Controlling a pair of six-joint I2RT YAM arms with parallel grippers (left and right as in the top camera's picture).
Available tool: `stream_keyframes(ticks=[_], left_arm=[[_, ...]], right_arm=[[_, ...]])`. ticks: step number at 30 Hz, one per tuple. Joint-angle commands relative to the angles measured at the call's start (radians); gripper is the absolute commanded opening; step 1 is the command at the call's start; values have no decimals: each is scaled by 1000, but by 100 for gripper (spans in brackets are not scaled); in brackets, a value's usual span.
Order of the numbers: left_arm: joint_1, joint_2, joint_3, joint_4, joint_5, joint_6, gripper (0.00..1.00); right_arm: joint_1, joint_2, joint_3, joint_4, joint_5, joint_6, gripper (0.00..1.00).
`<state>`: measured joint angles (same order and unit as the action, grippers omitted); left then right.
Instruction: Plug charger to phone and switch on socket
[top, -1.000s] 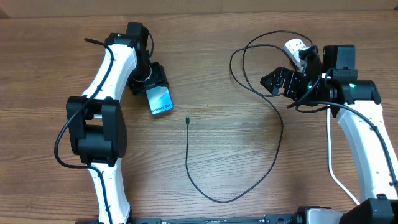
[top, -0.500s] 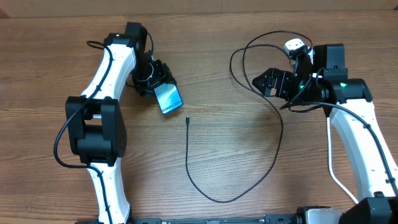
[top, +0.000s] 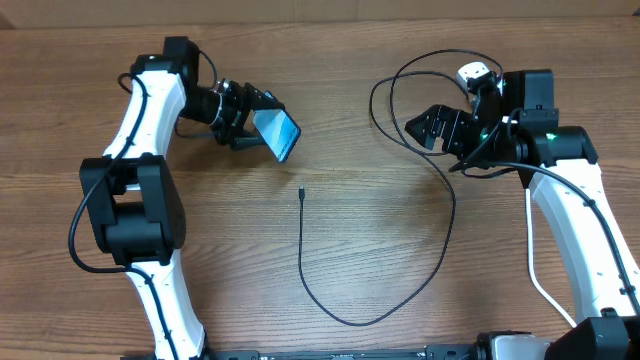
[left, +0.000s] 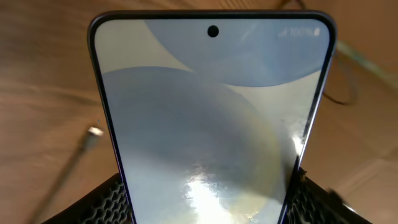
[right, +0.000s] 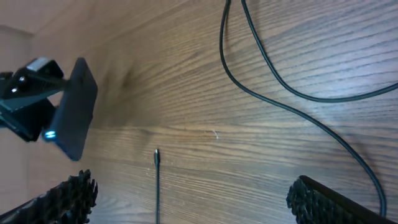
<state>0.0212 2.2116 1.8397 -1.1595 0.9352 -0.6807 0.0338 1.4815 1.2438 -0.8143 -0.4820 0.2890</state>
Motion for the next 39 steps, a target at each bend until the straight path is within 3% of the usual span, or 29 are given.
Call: stream_keyframes(ticks=[1,6,13,19,25,39], left_arm=[[-1,-8,23,-8,272,-108,4],[-3,-9,23,-8,401,-112,4],[-5,-8,23,-7,370,-109,4],[-13,-8,23,-6,345,-113,4],[-15,-8,23,-6,312,-113,4],[-39,-8,23,16,197,-175,4]], right_arm=[[6,2,29,17,5,60,100],[12,2,29,28,6,73,100],[31,2,27,73,-62,79,100],[187,29,26,229,-62,109,99],[363,88,26,347,109,187,99],[544,193,26,565,251,315,80]])
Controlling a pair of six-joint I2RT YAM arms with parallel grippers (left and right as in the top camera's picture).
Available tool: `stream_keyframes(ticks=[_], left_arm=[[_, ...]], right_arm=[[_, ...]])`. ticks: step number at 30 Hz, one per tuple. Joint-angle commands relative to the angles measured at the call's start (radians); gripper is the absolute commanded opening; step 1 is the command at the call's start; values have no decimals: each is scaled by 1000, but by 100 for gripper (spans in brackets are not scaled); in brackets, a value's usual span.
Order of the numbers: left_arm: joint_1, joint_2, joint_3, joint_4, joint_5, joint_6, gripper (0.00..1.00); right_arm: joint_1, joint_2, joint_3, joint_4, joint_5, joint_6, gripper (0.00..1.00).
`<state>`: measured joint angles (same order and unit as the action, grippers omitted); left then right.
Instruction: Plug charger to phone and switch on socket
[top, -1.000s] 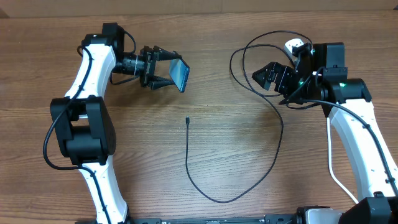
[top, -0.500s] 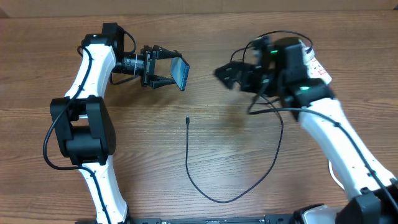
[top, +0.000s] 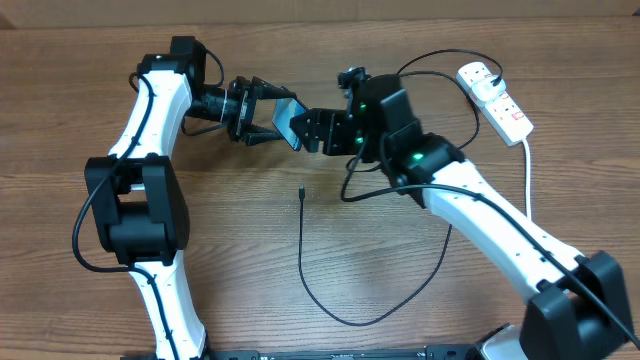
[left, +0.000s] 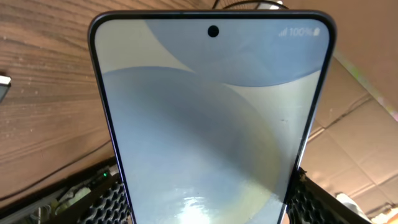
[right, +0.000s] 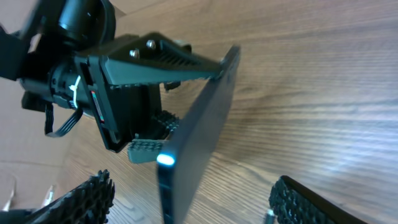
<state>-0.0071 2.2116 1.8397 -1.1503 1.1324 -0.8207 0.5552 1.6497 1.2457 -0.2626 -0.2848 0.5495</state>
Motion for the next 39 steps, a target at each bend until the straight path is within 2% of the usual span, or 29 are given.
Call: stream_keyframes(ticks=[1,5,10,15,21,31,33,35,39], left_arm=[[-13,-8,23,6,-12,-46,4],[-27,-8,23,6,-16,-56,4],[-50,-8,23,6,-18,-56,4],[-58,-8,23,8,-22,-56,4],[-59,-8,23,10,-21,-56,4],[-59,-8,23,34,-21,-42,5],[-59,-8,23,51,-21,-22,9],[-59,-8,23,67,-26,16,20],[-59,-8,23,71,-45,67,53]], right_arm=[[29,31,24,21,71,69,79],[47,82,24,62,113,135,73],[48,152,24,143,113,184,58],[48,158,24,150,127,183,41],[48,158,24,150,128,183,5],[39,158,24,150,139,184,4],[26,157,24,150,139,184,4],[14,157,24,150,138,184,4],[-9,157,24,148,137,183,4]])
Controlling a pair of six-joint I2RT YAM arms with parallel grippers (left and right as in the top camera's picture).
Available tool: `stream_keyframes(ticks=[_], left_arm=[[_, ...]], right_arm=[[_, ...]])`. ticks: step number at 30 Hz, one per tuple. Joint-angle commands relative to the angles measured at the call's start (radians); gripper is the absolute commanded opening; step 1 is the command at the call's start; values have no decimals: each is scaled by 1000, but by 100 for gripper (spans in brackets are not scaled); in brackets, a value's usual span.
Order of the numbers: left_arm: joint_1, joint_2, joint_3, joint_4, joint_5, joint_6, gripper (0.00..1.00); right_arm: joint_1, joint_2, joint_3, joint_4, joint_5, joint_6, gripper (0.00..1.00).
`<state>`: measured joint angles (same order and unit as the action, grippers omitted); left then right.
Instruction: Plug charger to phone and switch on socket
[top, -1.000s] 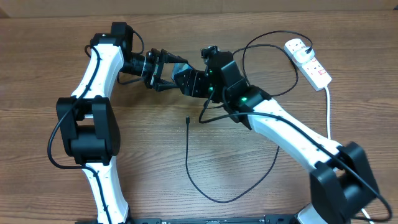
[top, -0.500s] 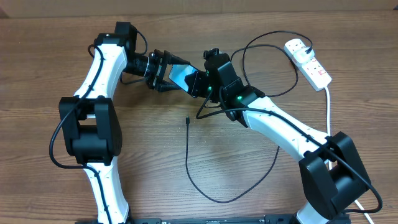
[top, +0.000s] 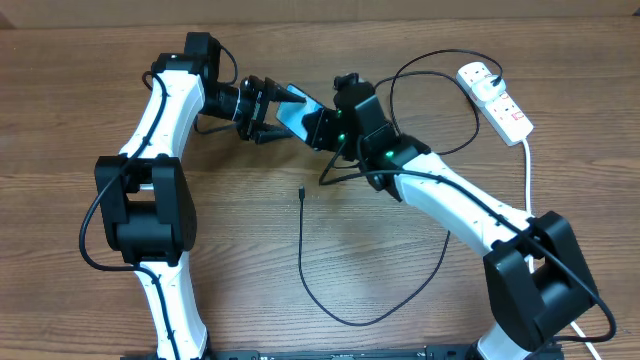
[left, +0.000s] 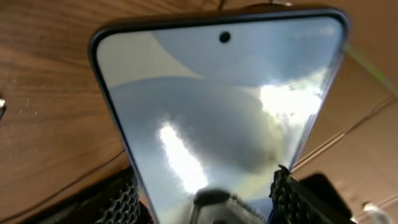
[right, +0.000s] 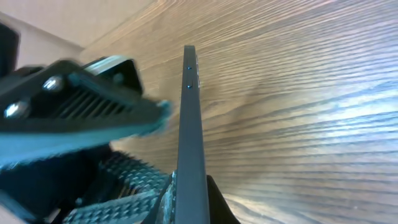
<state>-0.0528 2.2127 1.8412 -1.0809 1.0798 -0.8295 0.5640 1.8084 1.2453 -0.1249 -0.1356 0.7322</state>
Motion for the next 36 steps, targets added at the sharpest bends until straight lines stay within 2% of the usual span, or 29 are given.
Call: stream_keyframes(ticks=[1,6,9,12,16,19,22,27,31,36], left_arm=[[-13,-10,21,1,6,75,59],[-13,-10,21,13,6,80,74],[-13,-10,21,22,4,130,85],[-11,-10,21,64,14,259,91],[-11,-10,21,145,84,406,92],[-11,-10,21,226,161,434,94],[-13,-10,21,316,201,428,95],[-13,-10,21,432,193,321,94],[-13,-10,21,521,192,219,90],[-13,-10,21,569,193,76,88]], right_arm=[[-20,-2,25,10,-12,1,4],[-27,-2,25,11,-6,1,4],[-50,-2,26,12,-7,11,4],[-104,-6,26,13,-51,79,4],[-172,-13,26,45,-183,163,4],[-194,-13,26,102,-275,285,4],[-195,-13,26,158,-306,450,4],[-186,-13,26,185,-314,787,4],[-169,-13,26,190,-314,884,4],[-142,-13,26,248,-281,892,4]])
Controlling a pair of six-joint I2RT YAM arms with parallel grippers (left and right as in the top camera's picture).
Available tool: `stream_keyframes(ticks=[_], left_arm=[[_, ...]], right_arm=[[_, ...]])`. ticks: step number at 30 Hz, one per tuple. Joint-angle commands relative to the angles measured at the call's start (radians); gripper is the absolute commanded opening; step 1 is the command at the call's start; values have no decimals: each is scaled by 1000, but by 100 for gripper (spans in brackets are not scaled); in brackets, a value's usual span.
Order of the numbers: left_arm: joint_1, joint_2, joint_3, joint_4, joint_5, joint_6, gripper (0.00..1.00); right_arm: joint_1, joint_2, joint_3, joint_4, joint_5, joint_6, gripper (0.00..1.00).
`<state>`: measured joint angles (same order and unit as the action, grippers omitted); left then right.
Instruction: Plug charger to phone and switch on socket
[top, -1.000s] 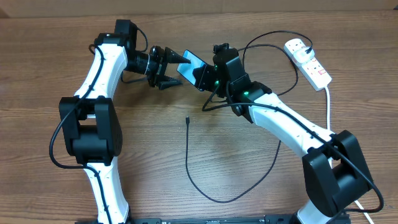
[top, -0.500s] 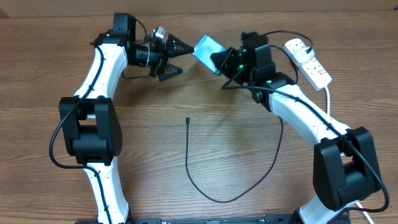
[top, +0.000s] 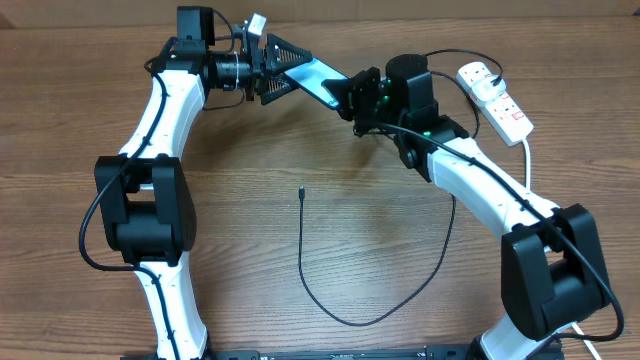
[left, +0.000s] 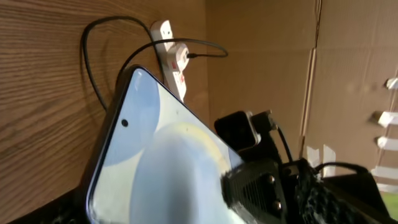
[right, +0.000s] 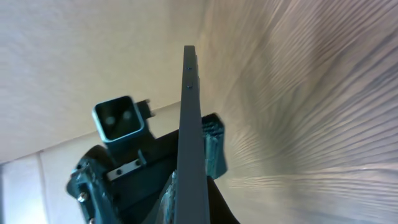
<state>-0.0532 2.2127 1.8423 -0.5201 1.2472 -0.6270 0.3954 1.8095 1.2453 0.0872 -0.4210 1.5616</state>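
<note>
The blue phone (top: 318, 78) hangs in the air at the back of the table, between both grippers. My right gripper (top: 358, 95) is shut on its right end. The right wrist view shows the phone (right: 188, 118) edge-on between the pads. My left gripper (top: 290, 70) stands open around the phone's left end. In the left wrist view the lit screen (left: 155, 155) lies askew, with a right finger (left: 267, 186) across it. The cable's free plug (top: 301, 192) lies on the table's middle. The white socket strip (top: 497, 98) is at the back right with the charger (top: 478, 72) in it.
The black cable (top: 350, 320) runs from the plug down in a loop near the front, then up past my right arm to the strip. A cardboard wall (left: 261, 74) stands behind the table's far edge.
Both grippers and the phone have moved toward the far edge and to the right. The phone now sits skewed in the left wrist view, no longer square between the left fingers.
At first my left gripper alone held the phone at the left and the right gripper stood open near the strip. Then the right gripper was open beside the phone. Then it was shut on the phone's edge. Now the phone is at the back, in the right gripper.
</note>
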Motion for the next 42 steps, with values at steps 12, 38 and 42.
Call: stream_keyframes(ticks=[12,38,42], left_arm=[[-13,-10,20,9,88,-377,68],[-14,-10,20,10,-50,-586,4],[-14,-10,20,36,-42,-583,4]], right_arm=[[89,-14,26,31,116,58,4],[140,-14,26,1,201,35,4],[139,-14,26,0,212,35,4]])
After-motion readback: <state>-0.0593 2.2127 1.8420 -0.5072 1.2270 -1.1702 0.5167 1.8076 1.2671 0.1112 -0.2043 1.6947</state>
